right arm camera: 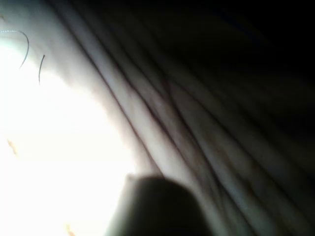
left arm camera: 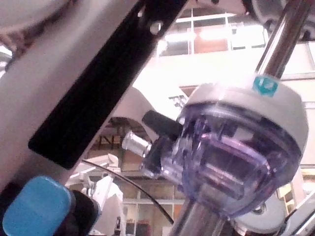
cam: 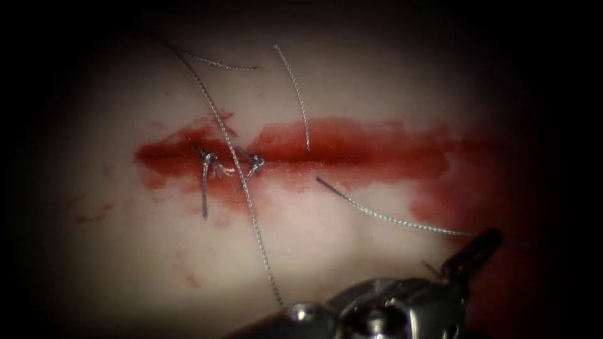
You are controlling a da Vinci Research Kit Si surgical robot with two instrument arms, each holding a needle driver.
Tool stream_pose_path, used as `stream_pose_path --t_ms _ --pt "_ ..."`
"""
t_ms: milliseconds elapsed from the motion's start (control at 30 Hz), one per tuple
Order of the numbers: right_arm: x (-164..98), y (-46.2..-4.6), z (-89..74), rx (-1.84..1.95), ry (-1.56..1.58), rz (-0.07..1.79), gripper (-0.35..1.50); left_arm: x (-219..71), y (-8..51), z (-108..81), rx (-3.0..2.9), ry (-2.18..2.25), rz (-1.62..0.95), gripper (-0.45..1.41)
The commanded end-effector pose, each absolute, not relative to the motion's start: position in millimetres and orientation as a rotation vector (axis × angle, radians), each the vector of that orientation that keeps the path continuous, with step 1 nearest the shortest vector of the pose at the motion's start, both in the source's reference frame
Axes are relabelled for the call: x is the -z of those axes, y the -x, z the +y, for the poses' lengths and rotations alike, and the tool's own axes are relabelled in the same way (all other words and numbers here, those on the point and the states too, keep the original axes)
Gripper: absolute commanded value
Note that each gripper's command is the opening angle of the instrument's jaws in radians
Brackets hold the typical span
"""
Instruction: Wound Closure
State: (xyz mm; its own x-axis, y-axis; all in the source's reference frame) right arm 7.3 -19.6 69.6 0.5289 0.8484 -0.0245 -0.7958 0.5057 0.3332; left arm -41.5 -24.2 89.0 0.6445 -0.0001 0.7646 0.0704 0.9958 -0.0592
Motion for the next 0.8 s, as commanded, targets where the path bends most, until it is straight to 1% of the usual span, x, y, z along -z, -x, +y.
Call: stream_pose_path --t_ms 33,167,300,400,467,500,533,567,700,800 --pt "-69.5 -8.1 -18.5 -1.0 -0.294 0.2 1.08 -89.0 42.9 -22.5 0.045 0.095 -0.868 0.62" --pt "-69.5 -7.9 -18.5 -0.998 -0.295 0.201 1.08 -91.3 46.3 -21.4 0.028 0.112 -0.852 0.69" --pt "-69.4 -7.4 -18.4 -0.996 -0.297 0.2 1.06 -94.0 49.4 -22.5 -0.005 0.109 -0.834 0.69" --pt "-69.3 -7.3 -18.4 -1.0 -0.296 0.198 1.08 -94.3 50.2 -23.1 -0.029 0.064 -0.806 0.66" --pt "-69.4 -7.3 -18.4 -1.0 -0.295 0.198 1.08 -94.0 50.3 -23.2 -0.032 0.05 -0.791 0.49" --pt "-69.4 -7.4 -18.4 -1.0 -0.295 0.198 1.08 -93.9 50.4 -23.3 -0.034 0.046 -0.787 0.24" --pt "-69.4 -7.4 -18.4 -1.001 -0.295 0.198 1.09 -93.8 50.4 -23.4 -0.037 0.037 -0.775 -0.28" --pt "-69.4 -7.4 -18.4 -1.001 -0.295 0.198 1.11 -93.8 50.4 -23.5 -0.041 0.027 -0.761 -0.45" --pt "-69.3 -7.4 -18.5 -1.002 -0.295 0.198 1.14 -94.7 50.5 -24.1 0.037 -0.051 -0.673 -0.45" --pt "-69.3 -7.4 -18.5 -1.003 -0.296 0.2 1.14 -94.9 50.0 -24.6 0.036 -0.051 -0.669 -0.45"
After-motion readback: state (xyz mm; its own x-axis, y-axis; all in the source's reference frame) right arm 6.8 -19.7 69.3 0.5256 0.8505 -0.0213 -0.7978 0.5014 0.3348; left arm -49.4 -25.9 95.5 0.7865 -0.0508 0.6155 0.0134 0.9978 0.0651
